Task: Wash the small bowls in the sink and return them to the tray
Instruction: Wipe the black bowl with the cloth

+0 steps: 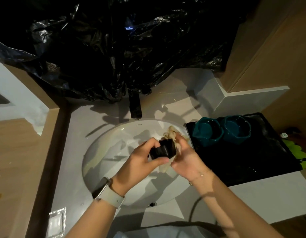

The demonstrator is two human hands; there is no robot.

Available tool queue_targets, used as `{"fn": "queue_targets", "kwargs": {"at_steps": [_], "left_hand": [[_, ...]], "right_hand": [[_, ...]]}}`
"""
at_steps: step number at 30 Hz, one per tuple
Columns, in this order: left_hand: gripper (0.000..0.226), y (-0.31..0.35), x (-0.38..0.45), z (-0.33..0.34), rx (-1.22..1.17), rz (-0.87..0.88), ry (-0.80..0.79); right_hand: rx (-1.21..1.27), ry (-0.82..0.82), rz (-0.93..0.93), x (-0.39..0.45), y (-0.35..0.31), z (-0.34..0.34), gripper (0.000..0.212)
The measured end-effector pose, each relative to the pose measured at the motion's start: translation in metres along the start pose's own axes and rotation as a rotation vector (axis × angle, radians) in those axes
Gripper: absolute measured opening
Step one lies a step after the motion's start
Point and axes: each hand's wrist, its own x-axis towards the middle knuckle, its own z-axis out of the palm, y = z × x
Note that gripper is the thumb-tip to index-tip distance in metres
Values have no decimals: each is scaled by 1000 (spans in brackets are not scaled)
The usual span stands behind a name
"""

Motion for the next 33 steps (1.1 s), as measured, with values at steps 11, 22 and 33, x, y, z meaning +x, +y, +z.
{"fn": "queue_targets", "kwargs": {"at_steps": [11, 22, 33], "left_hand": [[27, -5, 0, 0, -565, -209, 70], [24, -2, -7, 12, -584, -388, 296], [23, -3, -9, 12, -561, -495, 346]], "right_hand": [[-193, 326, -703, -1, 17, 0, 36], [-1098, -16, -809, -13, 47, -5, 30], [-1246, 155, -954, -10, 58, -6, 31]]}}
